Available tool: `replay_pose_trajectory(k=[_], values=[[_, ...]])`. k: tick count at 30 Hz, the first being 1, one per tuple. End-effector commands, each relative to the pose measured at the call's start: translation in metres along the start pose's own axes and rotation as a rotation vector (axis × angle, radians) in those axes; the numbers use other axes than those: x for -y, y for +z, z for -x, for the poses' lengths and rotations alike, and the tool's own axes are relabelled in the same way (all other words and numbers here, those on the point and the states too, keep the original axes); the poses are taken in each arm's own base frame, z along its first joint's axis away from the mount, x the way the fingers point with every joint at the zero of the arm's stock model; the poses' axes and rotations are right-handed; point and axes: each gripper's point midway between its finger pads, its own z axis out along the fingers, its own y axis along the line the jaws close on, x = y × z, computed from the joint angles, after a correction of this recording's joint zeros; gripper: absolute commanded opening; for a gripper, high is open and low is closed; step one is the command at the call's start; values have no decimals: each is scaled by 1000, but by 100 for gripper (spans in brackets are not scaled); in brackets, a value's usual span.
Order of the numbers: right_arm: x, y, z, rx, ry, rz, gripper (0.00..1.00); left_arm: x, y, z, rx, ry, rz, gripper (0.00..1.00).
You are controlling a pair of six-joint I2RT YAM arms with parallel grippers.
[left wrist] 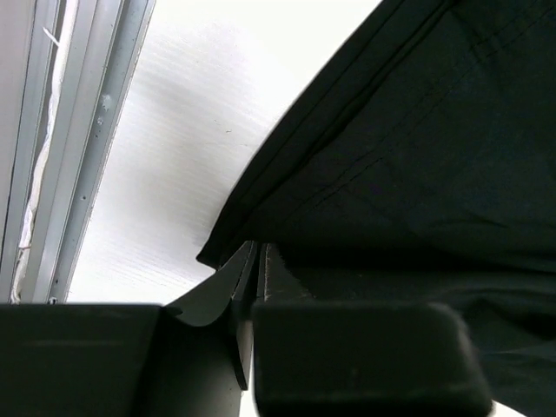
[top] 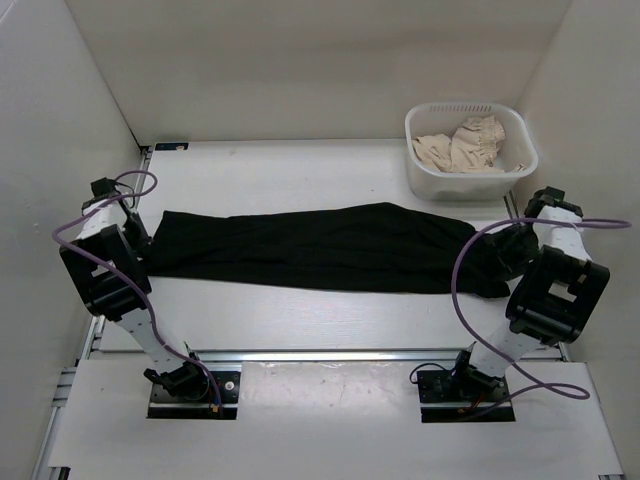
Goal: Fold and stack the trousers
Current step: Fold the trousers
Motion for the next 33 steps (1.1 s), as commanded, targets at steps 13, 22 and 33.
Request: replay_pose_trajectory(k=[13, 22, 33], values=[[28, -2, -27, -43, 77, 9, 84, -25, -59, 20, 162, -52, 50, 88], [28, 13, -42, -62, 173, 52, 84, -17, -46, -6, 72, -174, -240, 93], [33, 29, -44, -53, 243, 30, 84, 8, -37, -12, -2, -199, -410, 92]])
